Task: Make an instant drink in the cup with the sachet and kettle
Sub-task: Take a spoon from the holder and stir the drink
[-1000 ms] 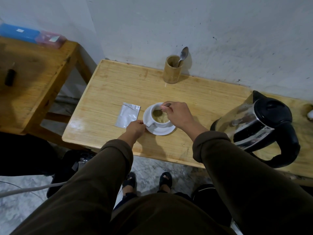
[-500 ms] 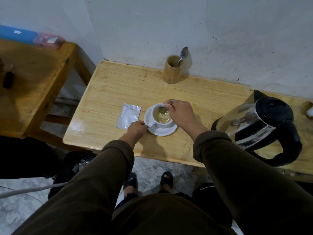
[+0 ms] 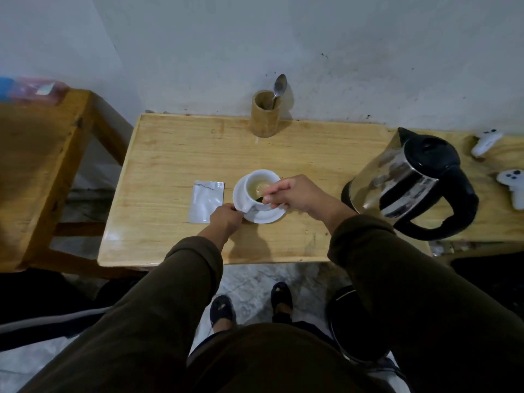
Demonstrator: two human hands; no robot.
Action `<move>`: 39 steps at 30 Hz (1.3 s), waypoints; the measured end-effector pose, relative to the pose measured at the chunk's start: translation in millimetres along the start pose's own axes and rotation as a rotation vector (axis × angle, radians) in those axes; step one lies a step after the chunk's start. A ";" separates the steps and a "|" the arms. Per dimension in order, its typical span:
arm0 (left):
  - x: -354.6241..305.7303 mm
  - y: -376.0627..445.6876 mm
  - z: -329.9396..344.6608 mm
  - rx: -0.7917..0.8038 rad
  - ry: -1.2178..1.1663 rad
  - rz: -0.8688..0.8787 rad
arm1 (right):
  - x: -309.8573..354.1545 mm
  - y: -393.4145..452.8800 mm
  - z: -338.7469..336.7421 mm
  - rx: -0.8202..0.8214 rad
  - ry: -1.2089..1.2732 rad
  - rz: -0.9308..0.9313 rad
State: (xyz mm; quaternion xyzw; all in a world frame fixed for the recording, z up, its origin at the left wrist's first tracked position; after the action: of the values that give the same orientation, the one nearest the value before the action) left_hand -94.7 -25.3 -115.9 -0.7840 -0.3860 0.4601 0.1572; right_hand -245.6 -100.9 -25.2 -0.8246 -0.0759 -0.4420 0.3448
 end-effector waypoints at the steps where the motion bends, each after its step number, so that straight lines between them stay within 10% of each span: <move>1: 0.3 0.2 0.0 0.004 0.000 0.008 | -2.9 -3.4 -0.3 0.020 0.011 0.024; 26: 8.3 0.9 0.7 -0.005 0.044 0.082 | -90.3 -53.6 13.1 -0.303 0.319 0.230; 39: 10.2 -5.8 13.4 -0.168 0.019 0.066 | -119.6 -4.7 -19.5 -0.576 0.089 0.434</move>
State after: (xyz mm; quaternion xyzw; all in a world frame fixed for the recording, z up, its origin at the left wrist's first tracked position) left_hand -105.8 -15.3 -125.6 -0.8110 -0.3956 0.4236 0.0792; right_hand -332.3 -88.2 -109.1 -0.8649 0.2435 -0.3971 0.1870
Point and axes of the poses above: each hand's wrist, its own y-axis towards the middle knuckle, its own z-axis out of the palm, x = y × z, the point moved 3 cm from there along y, towards the middle knuckle, and after that the axes turned 4 degrees about -x, right-handed, at the moved point
